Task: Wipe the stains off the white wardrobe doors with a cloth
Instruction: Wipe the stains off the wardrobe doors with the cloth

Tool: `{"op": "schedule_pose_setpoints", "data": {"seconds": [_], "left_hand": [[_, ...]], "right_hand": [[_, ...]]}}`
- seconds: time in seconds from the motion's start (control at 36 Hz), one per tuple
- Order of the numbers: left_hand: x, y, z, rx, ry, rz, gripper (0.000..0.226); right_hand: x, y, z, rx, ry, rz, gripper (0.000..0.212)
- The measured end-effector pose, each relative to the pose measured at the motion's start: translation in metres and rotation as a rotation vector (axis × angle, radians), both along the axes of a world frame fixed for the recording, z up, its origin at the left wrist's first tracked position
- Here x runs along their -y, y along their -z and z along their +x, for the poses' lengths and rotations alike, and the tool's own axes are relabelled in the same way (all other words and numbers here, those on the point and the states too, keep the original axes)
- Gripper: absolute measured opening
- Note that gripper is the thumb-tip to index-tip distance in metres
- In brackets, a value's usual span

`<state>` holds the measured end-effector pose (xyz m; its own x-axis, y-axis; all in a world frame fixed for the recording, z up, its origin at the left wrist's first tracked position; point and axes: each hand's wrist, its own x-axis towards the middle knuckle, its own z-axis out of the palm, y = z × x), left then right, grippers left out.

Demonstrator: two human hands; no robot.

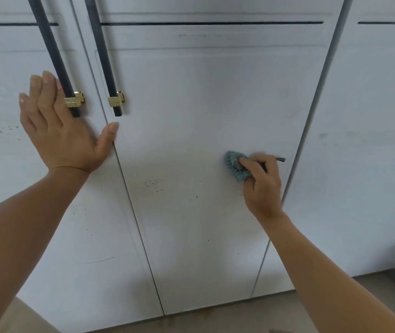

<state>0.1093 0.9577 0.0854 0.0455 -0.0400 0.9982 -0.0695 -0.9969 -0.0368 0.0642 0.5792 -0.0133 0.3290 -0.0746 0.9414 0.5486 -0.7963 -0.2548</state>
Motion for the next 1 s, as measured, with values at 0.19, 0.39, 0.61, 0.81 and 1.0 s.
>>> {"op": "schedule_pose_setpoints", "data": {"seconds": [0.19,0.39,0.61,0.81,1.0], "left_hand": [[0.001,0.001,0.000,0.003,-0.005,0.004,0.096],[0.001,0.000,0.000,0.008,-0.026,0.005,0.096],[0.000,0.000,0.003,0.007,-0.034,0.010,0.096],[0.000,0.000,0.002,-0.004,-0.033,0.011,0.097],[-0.001,-0.001,-0.015,-0.089,-0.025,0.042,0.096]], "right_hand": [[0.064,-0.043,0.003,0.079,0.232,0.422,0.039],[0.029,0.000,0.008,-0.047,0.207,0.283,0.040],[0.025,0.016,0.006,-0.059,0.209,0.364,0.039],[-0.036,0.026,0.003,-0.038,0.122,0.173,0.035],[-0.029,0.000,-0.011,-0.093,0.134,0.348,0.039]]}}
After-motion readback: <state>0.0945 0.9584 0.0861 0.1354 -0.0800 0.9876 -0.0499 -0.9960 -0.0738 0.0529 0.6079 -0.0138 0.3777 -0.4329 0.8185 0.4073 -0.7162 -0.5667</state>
